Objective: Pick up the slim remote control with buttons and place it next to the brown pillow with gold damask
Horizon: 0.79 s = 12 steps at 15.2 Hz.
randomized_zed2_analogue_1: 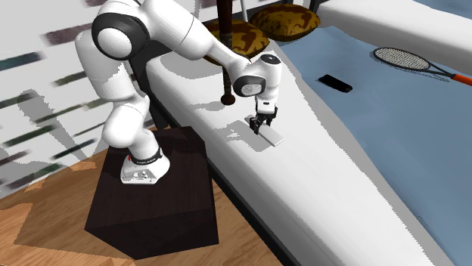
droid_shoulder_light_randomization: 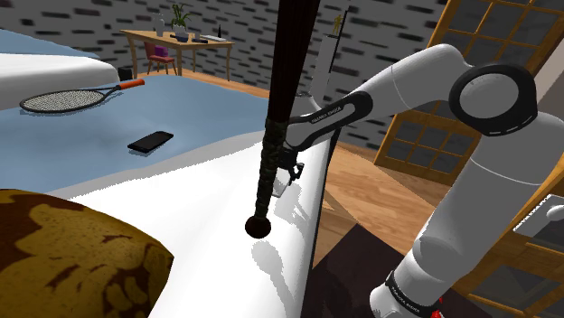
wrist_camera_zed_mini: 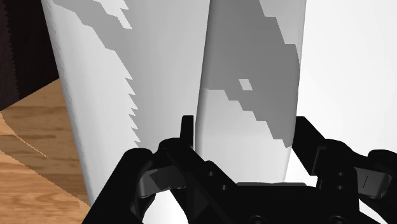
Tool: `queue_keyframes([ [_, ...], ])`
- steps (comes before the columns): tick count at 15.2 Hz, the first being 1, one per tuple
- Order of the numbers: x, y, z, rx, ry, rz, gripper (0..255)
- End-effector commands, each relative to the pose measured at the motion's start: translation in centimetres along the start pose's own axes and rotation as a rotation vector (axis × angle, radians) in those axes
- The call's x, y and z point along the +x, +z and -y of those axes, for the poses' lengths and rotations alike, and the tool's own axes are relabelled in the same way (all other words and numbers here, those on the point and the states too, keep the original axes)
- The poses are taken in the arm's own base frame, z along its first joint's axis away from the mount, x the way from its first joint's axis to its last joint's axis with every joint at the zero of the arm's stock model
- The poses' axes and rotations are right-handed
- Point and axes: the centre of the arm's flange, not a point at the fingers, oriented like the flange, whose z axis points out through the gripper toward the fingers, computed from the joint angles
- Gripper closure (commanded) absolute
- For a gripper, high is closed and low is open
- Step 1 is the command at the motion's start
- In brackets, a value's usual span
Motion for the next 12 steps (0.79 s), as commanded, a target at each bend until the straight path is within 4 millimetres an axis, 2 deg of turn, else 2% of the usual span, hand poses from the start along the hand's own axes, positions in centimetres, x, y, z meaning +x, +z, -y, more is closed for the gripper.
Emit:
queue_keyframes([
  [1, 0.0, 0.0, 0.0, 0.0, 0.0, 0.0, 255],
  [3, 0.0, 0.0, 0.0, 0.0, 0.0, 0.0, 255],
  [12, 0.0, -4.7, 0.1, 0.0, 0.0, 0.0, 255],
])
